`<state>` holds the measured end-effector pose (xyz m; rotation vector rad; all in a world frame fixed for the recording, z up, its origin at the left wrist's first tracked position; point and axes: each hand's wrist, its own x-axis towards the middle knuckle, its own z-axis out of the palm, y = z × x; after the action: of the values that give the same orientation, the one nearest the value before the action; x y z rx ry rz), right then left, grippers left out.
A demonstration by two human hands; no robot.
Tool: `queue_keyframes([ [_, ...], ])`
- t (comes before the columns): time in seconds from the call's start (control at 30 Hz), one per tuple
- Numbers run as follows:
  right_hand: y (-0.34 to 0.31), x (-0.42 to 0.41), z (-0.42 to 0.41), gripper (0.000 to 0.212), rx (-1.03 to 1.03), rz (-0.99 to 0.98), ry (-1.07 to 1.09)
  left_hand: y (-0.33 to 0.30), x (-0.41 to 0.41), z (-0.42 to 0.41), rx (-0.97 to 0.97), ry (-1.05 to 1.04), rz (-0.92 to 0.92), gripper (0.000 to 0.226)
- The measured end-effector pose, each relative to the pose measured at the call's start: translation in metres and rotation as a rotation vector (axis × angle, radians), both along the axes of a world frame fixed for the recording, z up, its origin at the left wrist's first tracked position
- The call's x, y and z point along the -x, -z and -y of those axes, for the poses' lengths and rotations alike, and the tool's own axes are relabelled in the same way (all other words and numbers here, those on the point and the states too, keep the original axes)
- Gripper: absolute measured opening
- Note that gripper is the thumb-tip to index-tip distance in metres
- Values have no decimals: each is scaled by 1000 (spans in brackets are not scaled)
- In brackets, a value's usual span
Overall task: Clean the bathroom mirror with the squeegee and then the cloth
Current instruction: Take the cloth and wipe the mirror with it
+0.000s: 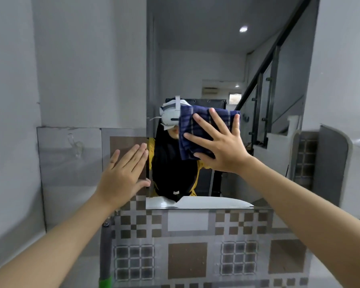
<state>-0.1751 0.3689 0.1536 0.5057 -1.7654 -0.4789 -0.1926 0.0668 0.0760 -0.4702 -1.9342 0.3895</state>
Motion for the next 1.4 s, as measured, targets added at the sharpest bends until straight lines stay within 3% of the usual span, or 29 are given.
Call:
queue_keyframes([
  [0.2, 24, -7, -90, 55, 412, -44, 58, 2, 4, 0, 26, 19, -113, 80],
  [0.3, 35, -12, -110, 55, 698, -20, -89, 1, 7, -1, 20, 35, -140, 80],
  [0.37, 43, -13, -102, 55, 933, -23, -142, 1, 7, -2, 20, 34, -140, 81],
  [0.5, 60, -5, -53, 55, 1461, -80, -11, 1, 6, -2, 23, 26, -129, 81],
  [0.6, 67, 0, -9, 56, 1632, -58, -20, 0, 6, -2, 37, -5, -113, 81],
  [0.67, 73, 2, 23, 57, 1580, -22, -53, 0, 6, -2, 43, -37, -97, 82],
  [0.9, 94, 13, 109, 57, 1109, 27, -90, -1, 2, -3, 18, -14, -34, 78],
  [1.03, 97, 14, 132, 51, 808, 44, -106, 5, -8, -6, -44, 56, 32, 55],
  [1.23, 102, 13, 86, 47, 383, -3, -106, 45, -13, -4, -101, 24, 146, 62],
  [1.4, 98, 4, 15, 49, 78, -11, -70, 52, -5, -5, -51, 20, 7, 64],
])
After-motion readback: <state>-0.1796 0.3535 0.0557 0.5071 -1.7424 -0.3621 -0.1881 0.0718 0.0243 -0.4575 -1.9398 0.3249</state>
